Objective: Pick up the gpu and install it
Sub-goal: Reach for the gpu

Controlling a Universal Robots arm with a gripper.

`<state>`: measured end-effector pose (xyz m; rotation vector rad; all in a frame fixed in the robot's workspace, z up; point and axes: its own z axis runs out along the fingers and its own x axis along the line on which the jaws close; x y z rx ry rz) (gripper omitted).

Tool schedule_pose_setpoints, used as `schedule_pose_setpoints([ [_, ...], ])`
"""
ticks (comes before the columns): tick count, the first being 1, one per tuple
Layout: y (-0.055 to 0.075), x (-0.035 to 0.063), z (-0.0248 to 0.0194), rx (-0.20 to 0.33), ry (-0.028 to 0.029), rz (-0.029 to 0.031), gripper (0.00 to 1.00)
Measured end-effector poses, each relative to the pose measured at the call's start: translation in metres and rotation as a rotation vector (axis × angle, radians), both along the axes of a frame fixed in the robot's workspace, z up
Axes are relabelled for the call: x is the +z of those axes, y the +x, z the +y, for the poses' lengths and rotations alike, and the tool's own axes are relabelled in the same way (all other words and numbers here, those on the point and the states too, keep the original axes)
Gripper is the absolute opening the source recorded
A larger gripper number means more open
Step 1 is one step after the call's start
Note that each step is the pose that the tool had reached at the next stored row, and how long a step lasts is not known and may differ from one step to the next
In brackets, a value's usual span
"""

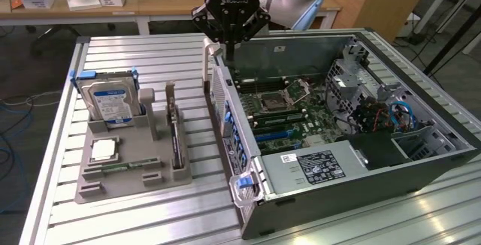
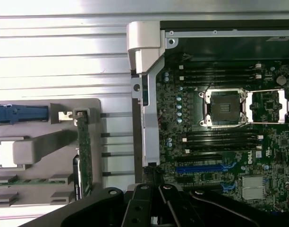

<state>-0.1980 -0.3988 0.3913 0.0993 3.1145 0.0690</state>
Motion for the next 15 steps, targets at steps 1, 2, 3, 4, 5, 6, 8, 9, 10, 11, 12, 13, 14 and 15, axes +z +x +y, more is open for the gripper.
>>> schedule_pose_setpoints([
  [1,-0.002,-0.0001,0.0000,0.000,0.0000,0.0000,0.11],
  [2,-0.004,-0.0001,0.0000,0.000,0.0000,0.0000,0.11],
  [3,-0.005,-0.0002,0.0000,0.000,0.0001,0.0000,0.11],
  [4,-0.007,-0.0002,0.0000,0.000,0.0000,0.0000,0.11],
  [5,-0.008,-0.0003,0.0000,0.000,0.0000,0.0000,0.11],
  [6,-0.010,-0.0003,0.0000,0.000,0.0000,0.0000,0.11],
  [8,-0.013,-0.0005,0.0000,0.000,0.0001,0.0000,0.11],
  [9,-0.014,-0.0005,0.0000,0.000,0.0001,-0.0001,0.11],
  [10,-0.016,-0.0006,0.0000,0.000,0.0002,-0.0001,0.11],
  [11,-0.017,-0.0006,0.0000,0.000,0.0001,0.0000,0.11],
  [12,-0.019,-0.0007,0.0000,0.000,0.0000,0.0000,0.11],
  [13,-0.020,-0.0008,0.0000,0.000,0.0001,0.0000,0.11],
  [14,-0.022,-0.0008,0.0000,0.000,0.0000,0.0000,0.11],
  [15,-0.024,-0.0009,0.0000,0.000,0.0000,0.0000,0.11],
])
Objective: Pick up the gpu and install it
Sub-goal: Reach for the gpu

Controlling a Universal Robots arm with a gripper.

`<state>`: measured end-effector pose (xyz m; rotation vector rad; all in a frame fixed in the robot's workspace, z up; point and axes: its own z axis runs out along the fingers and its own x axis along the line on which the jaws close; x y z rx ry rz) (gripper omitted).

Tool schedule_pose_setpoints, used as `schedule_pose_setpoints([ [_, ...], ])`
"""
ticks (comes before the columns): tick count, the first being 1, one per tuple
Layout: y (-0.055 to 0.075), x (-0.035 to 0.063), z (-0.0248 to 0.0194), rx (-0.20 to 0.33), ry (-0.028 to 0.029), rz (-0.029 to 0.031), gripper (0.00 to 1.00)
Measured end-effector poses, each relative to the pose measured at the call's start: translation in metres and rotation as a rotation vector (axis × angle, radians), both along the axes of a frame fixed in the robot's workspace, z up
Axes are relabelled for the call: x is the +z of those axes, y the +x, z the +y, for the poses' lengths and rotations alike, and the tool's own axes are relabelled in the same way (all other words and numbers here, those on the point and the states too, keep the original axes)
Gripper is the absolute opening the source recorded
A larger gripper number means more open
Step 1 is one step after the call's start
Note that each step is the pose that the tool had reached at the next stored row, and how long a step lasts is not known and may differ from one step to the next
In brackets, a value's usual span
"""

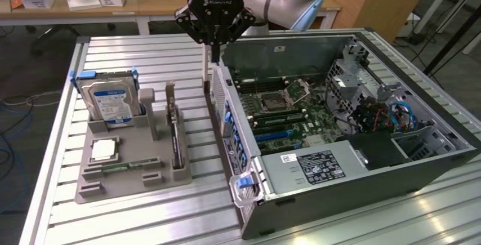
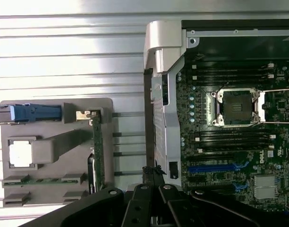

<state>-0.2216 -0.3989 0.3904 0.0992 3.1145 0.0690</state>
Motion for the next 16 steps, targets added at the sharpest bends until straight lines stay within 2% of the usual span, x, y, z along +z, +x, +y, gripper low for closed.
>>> schedule_pose_setpoints([
  [16,-0.024,-0.0011,0.0000,0.000,0.0001,0.0000,0.11],
])
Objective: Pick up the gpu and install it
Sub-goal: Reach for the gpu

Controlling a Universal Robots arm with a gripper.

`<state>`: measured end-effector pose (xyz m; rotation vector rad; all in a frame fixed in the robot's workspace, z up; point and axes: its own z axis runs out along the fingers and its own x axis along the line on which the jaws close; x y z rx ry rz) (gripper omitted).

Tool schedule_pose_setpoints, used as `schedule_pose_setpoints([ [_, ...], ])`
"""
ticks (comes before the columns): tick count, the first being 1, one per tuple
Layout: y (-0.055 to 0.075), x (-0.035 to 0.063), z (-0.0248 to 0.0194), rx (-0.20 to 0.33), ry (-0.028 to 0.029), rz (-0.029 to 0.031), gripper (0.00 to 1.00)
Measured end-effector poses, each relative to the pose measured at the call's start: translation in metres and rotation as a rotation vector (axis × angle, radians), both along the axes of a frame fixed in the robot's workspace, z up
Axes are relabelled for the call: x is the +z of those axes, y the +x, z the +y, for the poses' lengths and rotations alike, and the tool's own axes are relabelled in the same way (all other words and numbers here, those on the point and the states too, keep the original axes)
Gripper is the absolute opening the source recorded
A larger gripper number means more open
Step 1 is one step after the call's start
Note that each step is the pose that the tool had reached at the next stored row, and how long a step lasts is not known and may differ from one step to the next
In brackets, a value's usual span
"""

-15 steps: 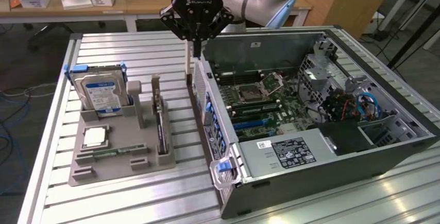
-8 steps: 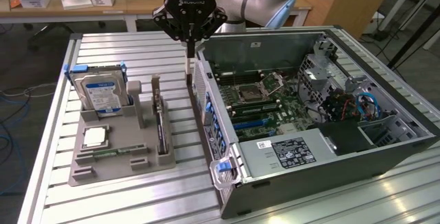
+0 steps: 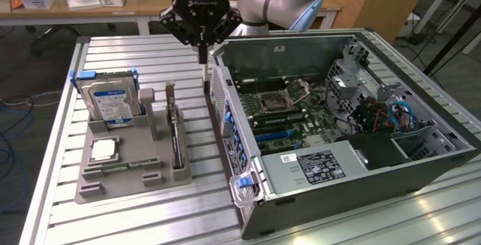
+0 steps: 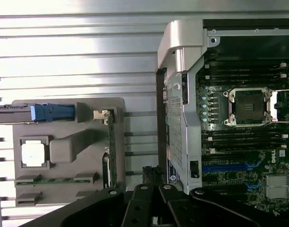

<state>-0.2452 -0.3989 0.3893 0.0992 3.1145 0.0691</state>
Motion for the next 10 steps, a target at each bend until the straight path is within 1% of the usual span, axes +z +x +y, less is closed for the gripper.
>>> schedule_pose_setpoints([
  [10,-0.014,-0.0006,0.0000,0.000,0.0000,0.0000,0.11],
])
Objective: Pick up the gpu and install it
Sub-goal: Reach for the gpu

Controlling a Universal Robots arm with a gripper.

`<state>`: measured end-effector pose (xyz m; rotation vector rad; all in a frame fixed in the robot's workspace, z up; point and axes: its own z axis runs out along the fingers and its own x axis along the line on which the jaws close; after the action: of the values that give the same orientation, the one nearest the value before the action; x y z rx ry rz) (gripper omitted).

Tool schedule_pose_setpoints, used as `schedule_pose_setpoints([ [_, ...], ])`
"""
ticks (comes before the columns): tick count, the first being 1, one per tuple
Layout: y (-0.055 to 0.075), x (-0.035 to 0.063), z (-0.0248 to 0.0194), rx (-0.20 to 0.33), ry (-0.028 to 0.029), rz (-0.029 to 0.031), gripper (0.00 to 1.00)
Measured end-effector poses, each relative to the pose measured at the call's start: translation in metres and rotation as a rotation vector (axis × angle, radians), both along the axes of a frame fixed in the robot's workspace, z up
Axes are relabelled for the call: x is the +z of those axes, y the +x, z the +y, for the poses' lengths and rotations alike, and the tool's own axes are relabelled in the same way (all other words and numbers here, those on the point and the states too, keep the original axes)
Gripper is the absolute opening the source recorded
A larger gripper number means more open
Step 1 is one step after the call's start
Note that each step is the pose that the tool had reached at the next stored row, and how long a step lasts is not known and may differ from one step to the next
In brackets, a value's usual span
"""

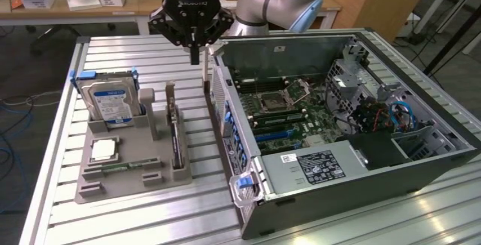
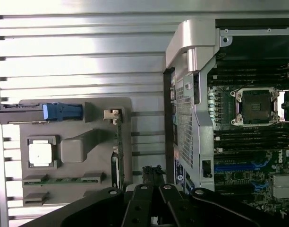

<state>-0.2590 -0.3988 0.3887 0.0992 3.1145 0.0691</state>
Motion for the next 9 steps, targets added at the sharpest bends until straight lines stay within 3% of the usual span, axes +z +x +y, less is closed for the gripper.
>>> schedule_pose_setpoints([
  [9,-0.013,-0.0006,0.0000,0.000,0.0001,-0.0001,0.11],
])
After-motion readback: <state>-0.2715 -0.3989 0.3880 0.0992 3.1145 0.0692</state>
